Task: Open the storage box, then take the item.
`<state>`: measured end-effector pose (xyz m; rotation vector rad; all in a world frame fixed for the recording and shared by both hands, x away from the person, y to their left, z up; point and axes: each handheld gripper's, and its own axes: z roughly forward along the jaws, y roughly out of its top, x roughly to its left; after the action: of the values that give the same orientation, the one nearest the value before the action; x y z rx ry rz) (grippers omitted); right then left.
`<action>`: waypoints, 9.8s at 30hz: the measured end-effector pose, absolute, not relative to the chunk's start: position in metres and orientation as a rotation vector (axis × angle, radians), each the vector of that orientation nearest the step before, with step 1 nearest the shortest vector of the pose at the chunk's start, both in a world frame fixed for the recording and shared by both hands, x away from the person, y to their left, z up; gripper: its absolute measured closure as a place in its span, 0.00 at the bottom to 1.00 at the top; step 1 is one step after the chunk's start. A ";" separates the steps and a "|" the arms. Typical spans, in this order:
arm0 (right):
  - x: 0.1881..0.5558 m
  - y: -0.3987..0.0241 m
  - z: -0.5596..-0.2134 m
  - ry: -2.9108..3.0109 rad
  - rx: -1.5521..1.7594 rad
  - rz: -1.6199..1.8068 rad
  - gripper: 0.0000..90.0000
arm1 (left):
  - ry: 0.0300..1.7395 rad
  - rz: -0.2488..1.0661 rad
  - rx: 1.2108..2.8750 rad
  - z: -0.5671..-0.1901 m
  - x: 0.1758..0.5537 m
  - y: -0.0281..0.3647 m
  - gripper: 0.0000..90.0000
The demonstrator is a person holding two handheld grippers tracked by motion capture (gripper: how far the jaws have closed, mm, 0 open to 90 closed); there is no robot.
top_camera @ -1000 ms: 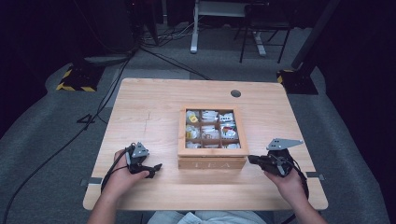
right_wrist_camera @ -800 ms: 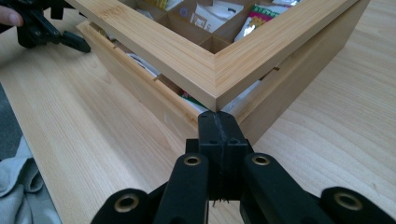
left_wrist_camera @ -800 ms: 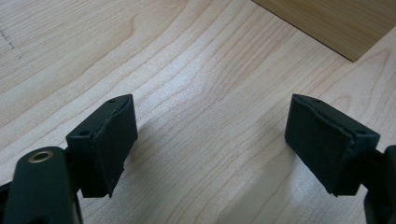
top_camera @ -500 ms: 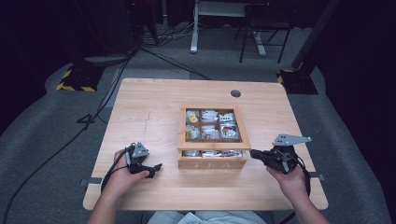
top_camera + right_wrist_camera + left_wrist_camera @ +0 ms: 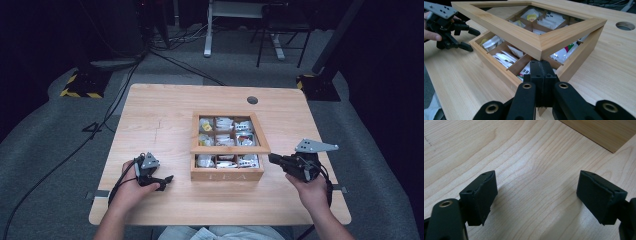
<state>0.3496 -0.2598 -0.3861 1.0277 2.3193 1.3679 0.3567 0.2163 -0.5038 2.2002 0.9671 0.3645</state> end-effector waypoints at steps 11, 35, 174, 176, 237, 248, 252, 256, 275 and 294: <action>0.352 -0.257 -0.376 2.275 1.014 1.374 1.00 | 0.966 0.363 2.199 -0.504 0.357 0.216 0.20; 0.373 -0.236 -0.352 2.189 0.956 1.371 1.00 | 0.967 0.364 2.200 -0.504 0.357 0.216 0.20; 0.407 -0.238 -0.326 2.137 0.988 1.469 1.00 | 0.529 0.141 2.041 -0.415 0.399 0.058 0.41; 0.407 -0.238 -0.326 2.137 0.988 1.470 1.00 | 0.532 0.136 2.047 -0.416 0.402 0.054 0.43; 0.409 -0.240 -0.327 2.148 0.984 1.488 1.00 | 0.654 0.083 2.302 -0.436 0.420 0.037 1.00; 0.409 -0.241 -0.327 2.148 0.979 1.489 1.00 | 0.576 0.153 2.249 -0.421 0.413 0.039 1.00; 0.409 -0.241 -0.327 2.149 0.977 1.488 1.00 | 0.559 0.181 2.235 -0.414 0.411 0.041 1.00; 0.409 -0.240 -0.327 2.146 0.978 1.488 1.00 | 0.551 0.206 2.213 -0.405 0.408 0.044 1.00; 0.409 -0.240 -0.327 2.146 0.979 1.487 1.00 | 0.488 0.260 2.187 -0.382 0.393 0.058 1.00; 0.409 -0.241 -0.327 2.147 0.981 1.492 1.00 | 0.479 0.262 2.141 -0.368 0.375 0.082 1.00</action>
<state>0.4087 -0.2406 -0.3269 0.9811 2.1471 1.4924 0.3752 0.0815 -0.3678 2.1407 0.4795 0.2621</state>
